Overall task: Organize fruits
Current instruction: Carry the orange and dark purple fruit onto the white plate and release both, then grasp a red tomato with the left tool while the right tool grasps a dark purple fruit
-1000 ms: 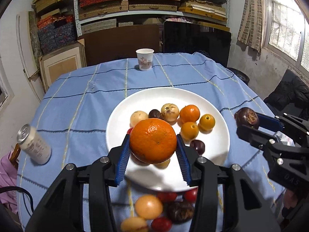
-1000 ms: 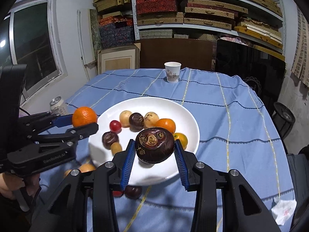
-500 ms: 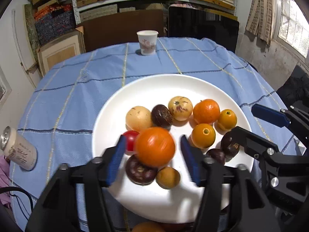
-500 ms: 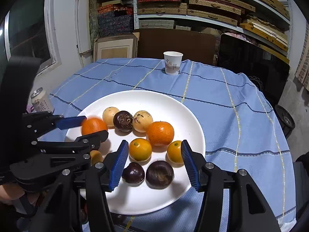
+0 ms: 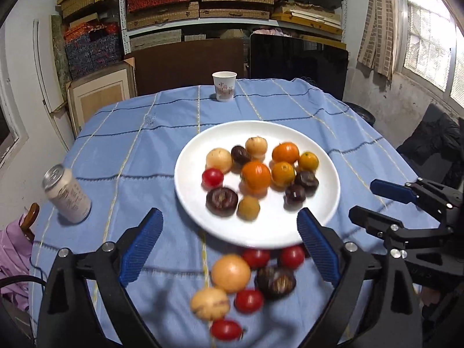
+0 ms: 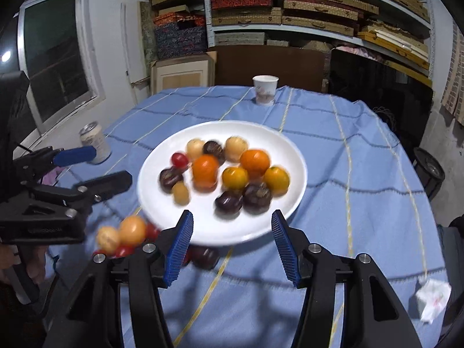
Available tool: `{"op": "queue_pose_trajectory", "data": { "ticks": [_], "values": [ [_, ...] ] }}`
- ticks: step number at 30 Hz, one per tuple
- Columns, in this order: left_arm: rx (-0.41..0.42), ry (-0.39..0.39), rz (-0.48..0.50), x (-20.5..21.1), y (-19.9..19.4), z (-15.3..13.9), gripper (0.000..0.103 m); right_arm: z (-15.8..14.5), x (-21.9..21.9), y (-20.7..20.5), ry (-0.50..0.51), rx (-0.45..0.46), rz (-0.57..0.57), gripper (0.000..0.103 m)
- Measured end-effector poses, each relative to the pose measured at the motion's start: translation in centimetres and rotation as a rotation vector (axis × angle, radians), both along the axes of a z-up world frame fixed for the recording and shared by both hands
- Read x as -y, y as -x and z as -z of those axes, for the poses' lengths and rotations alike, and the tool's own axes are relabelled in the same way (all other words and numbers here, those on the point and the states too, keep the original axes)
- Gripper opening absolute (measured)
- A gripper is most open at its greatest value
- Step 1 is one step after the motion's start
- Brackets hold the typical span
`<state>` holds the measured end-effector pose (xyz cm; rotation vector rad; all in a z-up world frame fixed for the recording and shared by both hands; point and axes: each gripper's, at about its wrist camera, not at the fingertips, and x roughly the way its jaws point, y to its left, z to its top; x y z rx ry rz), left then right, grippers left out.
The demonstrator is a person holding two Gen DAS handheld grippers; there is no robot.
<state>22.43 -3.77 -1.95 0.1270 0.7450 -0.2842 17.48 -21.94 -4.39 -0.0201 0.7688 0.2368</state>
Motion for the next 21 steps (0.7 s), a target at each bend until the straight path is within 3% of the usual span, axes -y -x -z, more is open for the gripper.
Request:
{"op": "queue_pose_trajectory", "data": {
  "ticks": [4, 8, 12, 21],
  "values": [
    [0.003, -0.011, -0.013, -2.6, 4.5, 1.5, 0.096, 2.7, -1.3, 2.8, 0.041, -0.043, -0.022, 0.057],
    [-0.051, -0.029, -0.025, -4.0, 6.8, 4.6, 0.096, 4.9, -1.7, 2.5, 0.030, -0.096, 0.016, 0.056],
    [-0.105, -0.043, -0.023, -4.1, 7.4, 7.3, 0.096, 5.4, -2.6, 1.0, 0.054, -0.106, 0.042, 0.056],
    [-0.122, -0.023, -0.036, -4.4, 6.9, 8.1, 0.096, 6.3, -4.2, -2.3, 0.111, -0.129, 0.047, 0.040]
  ]
}}
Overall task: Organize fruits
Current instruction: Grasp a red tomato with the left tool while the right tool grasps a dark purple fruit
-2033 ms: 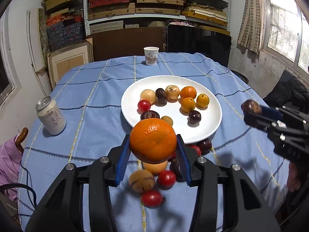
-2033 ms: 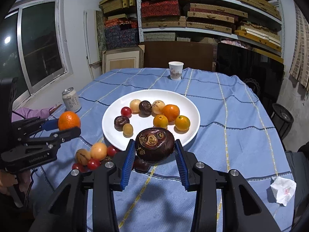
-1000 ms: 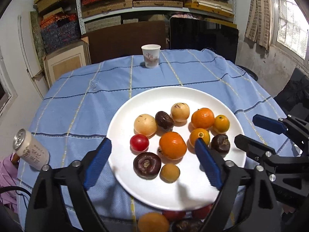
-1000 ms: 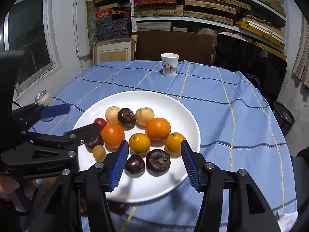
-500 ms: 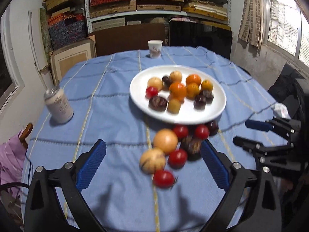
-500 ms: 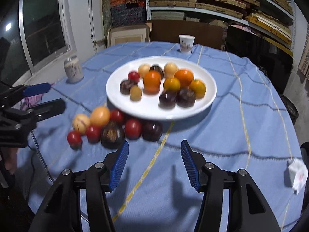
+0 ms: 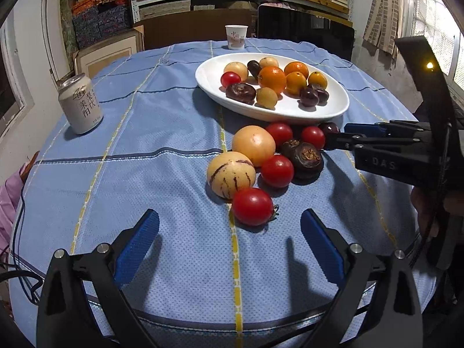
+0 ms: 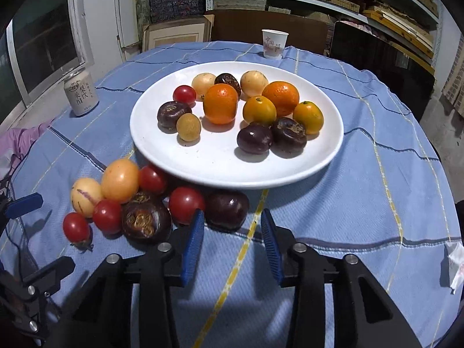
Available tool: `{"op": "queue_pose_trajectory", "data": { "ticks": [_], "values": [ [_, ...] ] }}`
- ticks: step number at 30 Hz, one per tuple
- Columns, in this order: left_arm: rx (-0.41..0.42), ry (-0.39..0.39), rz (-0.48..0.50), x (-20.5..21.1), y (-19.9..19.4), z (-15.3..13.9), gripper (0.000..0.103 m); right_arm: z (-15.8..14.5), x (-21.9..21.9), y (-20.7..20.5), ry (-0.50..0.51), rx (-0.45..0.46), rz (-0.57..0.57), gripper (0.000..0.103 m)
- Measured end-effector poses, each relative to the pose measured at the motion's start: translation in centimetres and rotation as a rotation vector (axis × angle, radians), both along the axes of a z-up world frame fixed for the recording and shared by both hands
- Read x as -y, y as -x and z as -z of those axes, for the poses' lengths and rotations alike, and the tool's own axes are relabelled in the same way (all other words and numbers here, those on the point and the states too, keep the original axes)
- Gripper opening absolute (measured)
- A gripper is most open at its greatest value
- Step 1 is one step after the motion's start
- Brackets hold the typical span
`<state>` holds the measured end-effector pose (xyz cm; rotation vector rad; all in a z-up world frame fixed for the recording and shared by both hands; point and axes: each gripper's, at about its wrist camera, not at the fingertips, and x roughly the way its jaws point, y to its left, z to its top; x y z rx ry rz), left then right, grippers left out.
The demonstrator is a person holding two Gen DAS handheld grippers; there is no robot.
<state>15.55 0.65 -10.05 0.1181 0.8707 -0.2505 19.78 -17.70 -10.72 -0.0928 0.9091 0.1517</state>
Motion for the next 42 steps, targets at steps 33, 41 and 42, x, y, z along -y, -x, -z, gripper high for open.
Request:
{"op": "queue_pose_trajectory", "data": {
  "ticks": [33, 41, 42],
  "values": [
    [-0.023, -0.012, -0.027, 1.5, -1.5, 0.3, 0.096, 0.0, 2.9, 4.3, -0.099, -0.028, 0.007, 0.033],
    [-0.009, -0.019, -0.025, 1.9, -1.7, 0.3, 0.072, 0.5, 2.7, 4.8, -0.107, -0.036, 0.000, 0.033],
    [-0.032, -0.017, -0.016, 1.9, -1.9, 0.6, 0.057, 0.5, 2.8, 4.8, -0.108, -0.037, 0.001, 0.033]
  ]
}}
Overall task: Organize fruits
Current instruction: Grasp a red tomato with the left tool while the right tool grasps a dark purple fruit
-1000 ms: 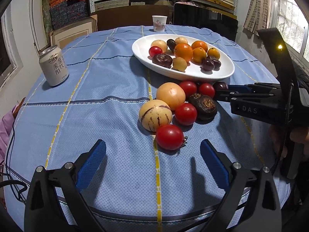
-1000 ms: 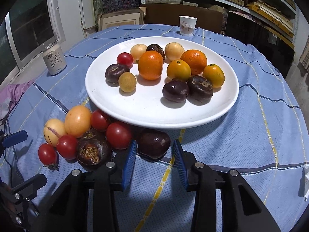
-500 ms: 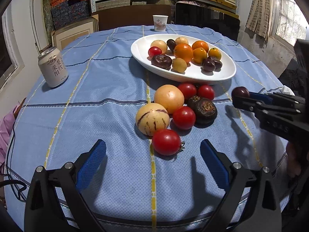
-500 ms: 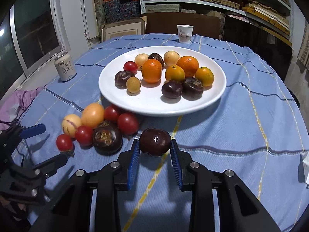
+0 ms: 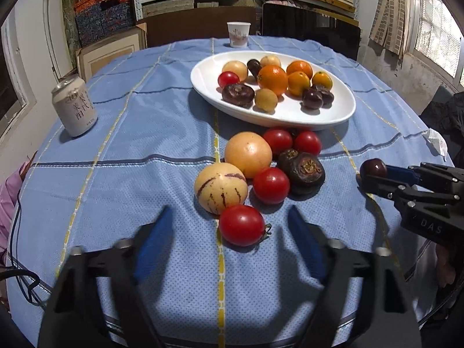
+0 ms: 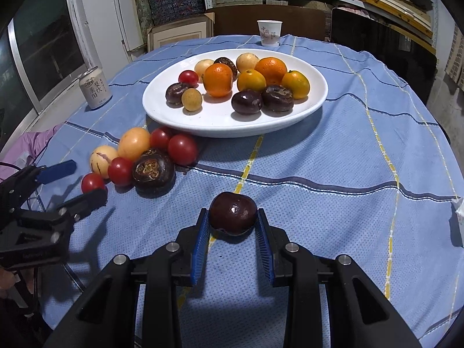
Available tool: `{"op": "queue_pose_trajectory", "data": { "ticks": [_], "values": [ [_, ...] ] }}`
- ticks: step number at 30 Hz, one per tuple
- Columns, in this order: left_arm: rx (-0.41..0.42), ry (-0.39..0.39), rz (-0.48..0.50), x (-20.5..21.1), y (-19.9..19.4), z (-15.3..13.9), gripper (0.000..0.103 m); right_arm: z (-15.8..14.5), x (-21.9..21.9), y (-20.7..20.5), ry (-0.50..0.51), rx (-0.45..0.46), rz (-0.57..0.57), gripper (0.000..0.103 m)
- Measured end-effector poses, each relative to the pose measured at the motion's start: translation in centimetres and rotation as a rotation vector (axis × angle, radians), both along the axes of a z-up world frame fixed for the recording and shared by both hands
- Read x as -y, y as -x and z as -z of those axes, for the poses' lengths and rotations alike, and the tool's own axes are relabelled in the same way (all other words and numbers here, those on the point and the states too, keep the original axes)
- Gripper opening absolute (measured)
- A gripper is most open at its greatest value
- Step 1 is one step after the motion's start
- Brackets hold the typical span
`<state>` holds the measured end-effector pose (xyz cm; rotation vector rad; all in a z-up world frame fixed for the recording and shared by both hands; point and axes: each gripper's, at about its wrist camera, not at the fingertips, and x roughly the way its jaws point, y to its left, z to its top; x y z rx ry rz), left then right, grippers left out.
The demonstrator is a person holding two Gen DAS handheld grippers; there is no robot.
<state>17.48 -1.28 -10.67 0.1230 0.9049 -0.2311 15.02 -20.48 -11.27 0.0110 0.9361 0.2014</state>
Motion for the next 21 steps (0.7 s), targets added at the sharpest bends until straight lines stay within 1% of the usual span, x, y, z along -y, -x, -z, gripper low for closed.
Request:
{"op": "queue_pose_trajectory", "data": {
  "ticks": [1, 2, 5, 8, 14, 18, 19, 20, 21],
  "values": [
    [-0.023, 0.005, 0.009, 0.02, -0.20, 0.30, 0.052, 0.00, 0.08, 0.01, -0.001, 0.000, 0.002, 0.033],
    [-0.034, 0.013, 0.012, -0.05, -0.30, 0.40, 0.051, 0.00, 0.13, 0.03, -0.002, 0.000, 0.004, 0.033],
    [-0.026, 0.017, 0.011, -0.08, -0.30, 0.33, 0.051, 0.04, 0.22, 0.07, -0.005, 0.001, 0.004, 0.033],
    [-0.020, 0.014, 0.021, 0.15, -0.16, 0.33, 0.043, 0.14, 0.23, 0.02, -0.006, 0.000, 0.003, 0.033],
    [-0.019, 0.018, 0.020, 0.09, 0.01, 0.29, 0.038, 0.15, 0.47, 0.03, -0.022, 0.005, 0.004, 0.033],
    [-0.037, 0.003, 0.028, 0.37, 0.10, 0.53, 0.039, 0.18, 0.53, 0.04, -0.027, 0.003, -0.001, 0.033],
    [-0.031, 0.003, 0.022, 0.33, 0.15, 0.44, 0.041, 0.19, 0.49, 0.02, -0.024, 0.000, -0.003, 0.033],
    [-0.033, 0.003, 0.018, 0.28, 0.16, 0.45, 0.049, 0.19, 0.41, -0.02, -0.021, -0.002, -0.006, 0.034],
    [-0.035, 0.005, 0.016, 0.24, 0.15, 0.49, 0.051, 0.19, 0.41, -0.02, -0.021, -0.002, -0.006, 0.034]
  ]
}}
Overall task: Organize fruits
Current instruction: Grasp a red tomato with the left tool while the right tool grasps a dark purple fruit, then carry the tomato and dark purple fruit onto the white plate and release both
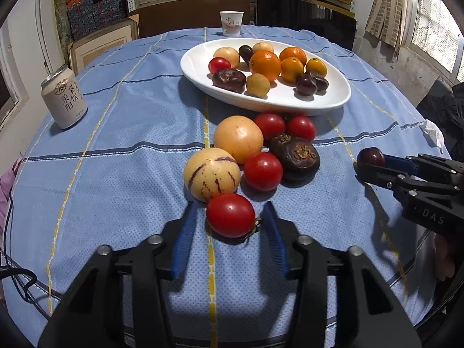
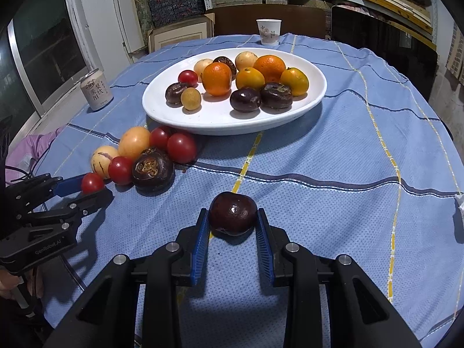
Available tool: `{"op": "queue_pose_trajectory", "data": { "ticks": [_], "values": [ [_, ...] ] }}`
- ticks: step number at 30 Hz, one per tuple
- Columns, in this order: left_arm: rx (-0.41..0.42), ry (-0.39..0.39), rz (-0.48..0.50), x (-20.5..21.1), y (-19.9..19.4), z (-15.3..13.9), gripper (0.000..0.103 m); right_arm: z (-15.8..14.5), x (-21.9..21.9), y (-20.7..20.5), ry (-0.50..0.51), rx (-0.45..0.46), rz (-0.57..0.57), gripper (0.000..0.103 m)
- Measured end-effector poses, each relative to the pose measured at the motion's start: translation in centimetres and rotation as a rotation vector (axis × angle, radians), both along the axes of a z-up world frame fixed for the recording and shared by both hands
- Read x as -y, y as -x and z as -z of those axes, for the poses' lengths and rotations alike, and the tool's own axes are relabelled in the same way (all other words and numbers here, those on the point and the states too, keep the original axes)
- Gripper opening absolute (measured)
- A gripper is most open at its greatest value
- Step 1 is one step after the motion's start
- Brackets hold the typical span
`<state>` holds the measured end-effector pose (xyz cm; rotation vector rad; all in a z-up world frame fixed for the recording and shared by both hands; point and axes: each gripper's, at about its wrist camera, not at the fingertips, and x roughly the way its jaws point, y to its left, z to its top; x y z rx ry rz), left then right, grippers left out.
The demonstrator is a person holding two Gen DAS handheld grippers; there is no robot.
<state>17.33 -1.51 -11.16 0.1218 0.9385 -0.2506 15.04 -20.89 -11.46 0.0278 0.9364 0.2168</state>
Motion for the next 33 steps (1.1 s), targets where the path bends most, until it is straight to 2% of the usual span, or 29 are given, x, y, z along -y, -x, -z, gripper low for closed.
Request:
{"op": "queue_pose_trajectory", "data": {
  "ticks": [7, 9, 11, 17, 27, 33],
  "values": [
    [-0.002, -0.003, -0.005, -0.02, 0.05, 0.08, 0.052, -0.01, -0.34, -0.29, 0.009, -0.004, -0.002, 0.036],
    [0.001, 0.006, -0.002, -0.09, 0.06, 0.07, 0.038, -0.06, -0.32, -0.56, 0.003, -0.009, 0.005, 0.036],
    [0.006, 0.010, 0.004, -0.09, 0.18, 0.01, 0.035, -0.12, -0.28, -0.78, -0.001, -0.010, 0.014, 0.036],
    [0.011, 0.046, -0.002, -0.60, 0.41, -0.19, 0.034, -0.17, -0.16, -0.73, -0.008, -0.004, 0.021, 0.033],
    [0.004, 0.028, -0.002, -0.35, 0.45, -0.04, 0.034, 0.02, -0.41, -0.47, 0.010, -0.008, 0.012, 0.035],
    [0.011, 0.035, -0.010, -0.48, 0.48, -0.09, 0.034, -0.04, -0.74, -0.19, 0.030, 0.003, 0.012, 0.032]
  ]
}}
